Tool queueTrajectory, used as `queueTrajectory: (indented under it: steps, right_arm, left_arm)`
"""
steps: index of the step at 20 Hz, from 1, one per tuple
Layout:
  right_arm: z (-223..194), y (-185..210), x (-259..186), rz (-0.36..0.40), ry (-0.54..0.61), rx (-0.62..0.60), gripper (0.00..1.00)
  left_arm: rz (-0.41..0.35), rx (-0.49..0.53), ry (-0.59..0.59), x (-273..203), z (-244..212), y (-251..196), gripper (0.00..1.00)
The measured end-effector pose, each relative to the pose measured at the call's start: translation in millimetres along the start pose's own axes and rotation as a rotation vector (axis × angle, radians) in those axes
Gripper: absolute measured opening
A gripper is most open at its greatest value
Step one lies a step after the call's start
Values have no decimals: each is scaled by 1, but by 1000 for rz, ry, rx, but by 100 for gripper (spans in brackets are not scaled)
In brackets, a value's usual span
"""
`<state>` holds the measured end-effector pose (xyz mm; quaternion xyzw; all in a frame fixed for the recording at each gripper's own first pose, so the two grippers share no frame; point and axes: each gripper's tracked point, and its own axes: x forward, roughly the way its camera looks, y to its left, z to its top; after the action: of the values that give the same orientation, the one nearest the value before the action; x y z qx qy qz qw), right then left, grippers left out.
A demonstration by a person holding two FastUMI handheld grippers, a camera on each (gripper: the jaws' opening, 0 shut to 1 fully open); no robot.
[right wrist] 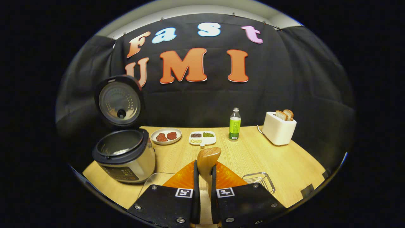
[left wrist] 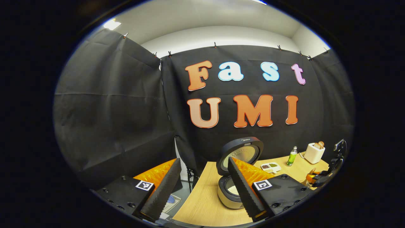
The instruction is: Close the left gripper, press the button to open the rice cooker; take a wooden spoon from the chopstick holder with the right hand, scoop a spoonful of rice and pour it into the rice cooker, then put the wooden spoon back into the chopstick holder.
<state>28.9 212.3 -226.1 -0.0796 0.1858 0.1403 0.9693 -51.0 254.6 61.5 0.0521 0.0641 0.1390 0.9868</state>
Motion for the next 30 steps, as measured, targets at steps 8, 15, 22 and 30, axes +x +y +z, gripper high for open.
queueTrajectory:
  steps: [8, 15, 22, 30]
  right_arm:
    - [-26, 28, 2, 56, -12, -17, 13]
    - [-42, 49, -24, 81, -56, -58, 13]
    - [-32, 59, -32, 104, -68, 140, 13]
    - [-31, 87, -33, 186, -68, 427, 13]
  left_arm:
    - [-7, 0, 18, 5, -11, 6, 96]
    - [-8, -27, 45, 10, -20, 9, 96]
    - [-9, -40, 56, 8, -26, 15, 96]
    - [-19, -52, 70, 15, -31, 15, 96]
